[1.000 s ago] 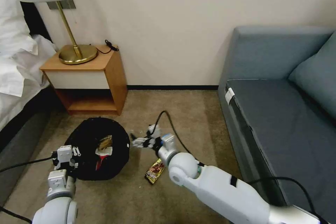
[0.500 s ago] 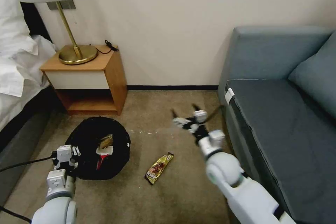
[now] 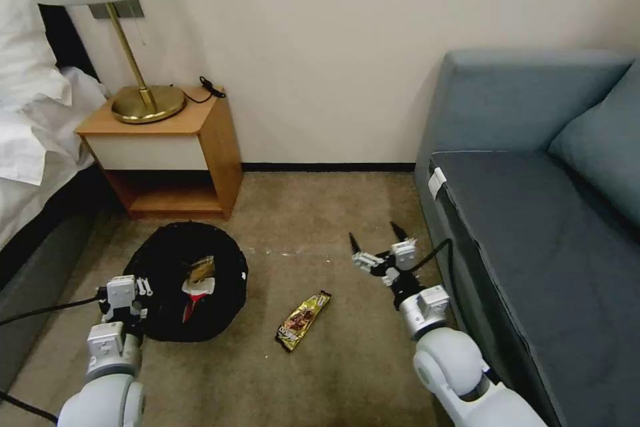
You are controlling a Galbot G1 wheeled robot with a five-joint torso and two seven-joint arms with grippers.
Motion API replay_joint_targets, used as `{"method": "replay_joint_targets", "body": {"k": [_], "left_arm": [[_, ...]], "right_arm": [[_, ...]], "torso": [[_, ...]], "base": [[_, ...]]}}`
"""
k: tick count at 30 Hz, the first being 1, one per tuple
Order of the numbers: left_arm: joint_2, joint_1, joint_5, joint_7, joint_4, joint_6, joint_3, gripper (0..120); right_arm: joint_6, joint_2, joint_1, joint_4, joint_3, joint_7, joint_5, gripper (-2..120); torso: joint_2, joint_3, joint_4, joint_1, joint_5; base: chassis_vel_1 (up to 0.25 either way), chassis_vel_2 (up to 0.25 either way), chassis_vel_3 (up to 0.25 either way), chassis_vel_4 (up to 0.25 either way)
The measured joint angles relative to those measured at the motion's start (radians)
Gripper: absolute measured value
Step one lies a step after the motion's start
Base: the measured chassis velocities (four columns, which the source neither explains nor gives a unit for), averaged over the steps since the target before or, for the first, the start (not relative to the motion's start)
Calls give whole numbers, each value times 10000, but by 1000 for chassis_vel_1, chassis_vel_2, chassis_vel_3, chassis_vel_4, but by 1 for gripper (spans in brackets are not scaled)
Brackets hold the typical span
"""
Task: Pick up the trash bin, then pick up the garbage on the floor and place it into the trash bin.
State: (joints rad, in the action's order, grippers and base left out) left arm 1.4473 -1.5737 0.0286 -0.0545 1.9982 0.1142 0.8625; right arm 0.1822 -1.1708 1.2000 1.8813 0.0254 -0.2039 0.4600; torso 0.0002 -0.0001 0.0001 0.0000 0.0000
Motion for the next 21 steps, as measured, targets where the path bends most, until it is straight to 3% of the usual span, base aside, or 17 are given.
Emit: {"method": "replay_joint_targets", "body": {"k": [8, 10, 13, 17, 21], "left_arm": [[27, -34, -36, 0, 9, -3, 41, 7], [42, -36, -47, 0, 25, -4, 41, 7], [173, -92, -166, 0, 164, -3, 12, 7], [332, -147, -284, 0, 270, -13, -14, 7], [368, -179, -336, -1, 336, -41, -5, 7]], "right_arm": [[2573, 140, -2055, -1795, -1308, -290, 2696, 100], [2817, 126, -2206, -1956, -1386, -376, 2932, 100], [3837, -39, -2967, -2699, -1940, -1190, 4078, 100], [4286, -325, -3478, -3454, -2628, -1985, 4501, 100], [4593, -688, -3862, -4199, -2891, -2084, 4902, 100]], "torso": [[-1, 1, 1, 1, 0], [-1, 1, 0, 0, -2], [-1, 1, -1, 0, 1], [-2, 1, 0, 0, 0], [-2, 2, 0, 0, 0]], "base": [[0, 0, 0, 0], [0, 0, 0, 0], [0, 0, 0, 0], [0, 0, 0, 0], [0, 0, 0, 0]]}}
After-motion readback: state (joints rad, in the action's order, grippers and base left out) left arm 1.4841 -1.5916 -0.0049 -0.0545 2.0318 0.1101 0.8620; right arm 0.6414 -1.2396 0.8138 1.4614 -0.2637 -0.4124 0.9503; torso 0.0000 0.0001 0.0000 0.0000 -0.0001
